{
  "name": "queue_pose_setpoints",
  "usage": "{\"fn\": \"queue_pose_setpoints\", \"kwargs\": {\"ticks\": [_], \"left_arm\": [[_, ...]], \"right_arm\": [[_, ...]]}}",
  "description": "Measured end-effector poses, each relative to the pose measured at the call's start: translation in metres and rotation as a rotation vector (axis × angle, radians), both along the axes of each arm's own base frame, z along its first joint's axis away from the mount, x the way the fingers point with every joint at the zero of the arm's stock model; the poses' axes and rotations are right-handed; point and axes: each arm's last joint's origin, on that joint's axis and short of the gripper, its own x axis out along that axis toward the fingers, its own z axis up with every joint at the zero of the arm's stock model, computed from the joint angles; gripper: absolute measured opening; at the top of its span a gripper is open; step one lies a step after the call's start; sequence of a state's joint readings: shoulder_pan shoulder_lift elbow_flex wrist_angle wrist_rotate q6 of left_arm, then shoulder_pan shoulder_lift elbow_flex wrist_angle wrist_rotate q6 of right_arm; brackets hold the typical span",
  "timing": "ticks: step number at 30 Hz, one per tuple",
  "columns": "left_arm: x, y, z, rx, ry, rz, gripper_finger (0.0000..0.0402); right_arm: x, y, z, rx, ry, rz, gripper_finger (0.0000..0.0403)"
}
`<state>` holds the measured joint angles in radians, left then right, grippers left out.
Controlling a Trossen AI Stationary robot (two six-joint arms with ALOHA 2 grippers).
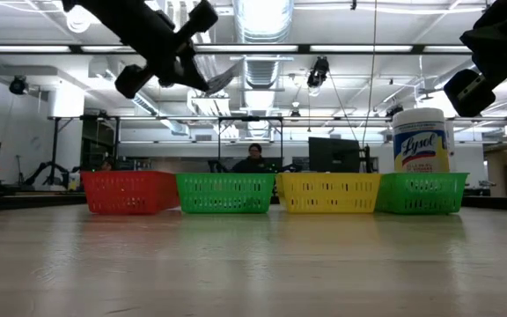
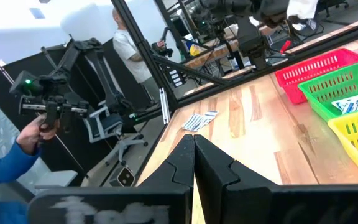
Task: Pick & Place First Aid Supplies
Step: Put the blue bandage into the left green bin
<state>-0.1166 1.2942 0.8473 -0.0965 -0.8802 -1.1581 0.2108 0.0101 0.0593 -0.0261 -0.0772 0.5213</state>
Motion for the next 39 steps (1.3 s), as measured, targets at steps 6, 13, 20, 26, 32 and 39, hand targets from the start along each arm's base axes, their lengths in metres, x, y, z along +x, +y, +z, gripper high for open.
{"fn": "queue_pose_setpoints", "kwargs": {"ticks": [6,13,20,26,32,39], "left_arm": [[0.025,0.013,-0.003,-0.078,0.096,0.022,0.0],[0.061,0.033,-0.007,-0.208,0.281,0.07,0.0],[0.089,0.046,-0.012,-0.351,0.459,0.102,0.0],[0.099,0.049,-0.021,-0.457,0.654,0.148,0.0],[0.107,0.048,-0.031,-0.537,0.679,0.17,0.0],[0.108,0.058,-0.04,-0.615,0.68,0.197,0.0]], "right_arm": [[0.0,0.0,0.0,0.003,0.0,0.001,0.0008],[0.0,0.0,0.0,0.003,0.0,0.001,0.0008],[0.0,0.0,0.0,0.003,0.0,0.002,0.0008],[0.0,0.0,0.0,0.002,0.002,0.003,0.0008],[0.0,0.0,0.0,-0.001,0.002,0.004,0.0008],[0.0,0.0,0.0,0.002,0.004,0.008,0.0008]]}}
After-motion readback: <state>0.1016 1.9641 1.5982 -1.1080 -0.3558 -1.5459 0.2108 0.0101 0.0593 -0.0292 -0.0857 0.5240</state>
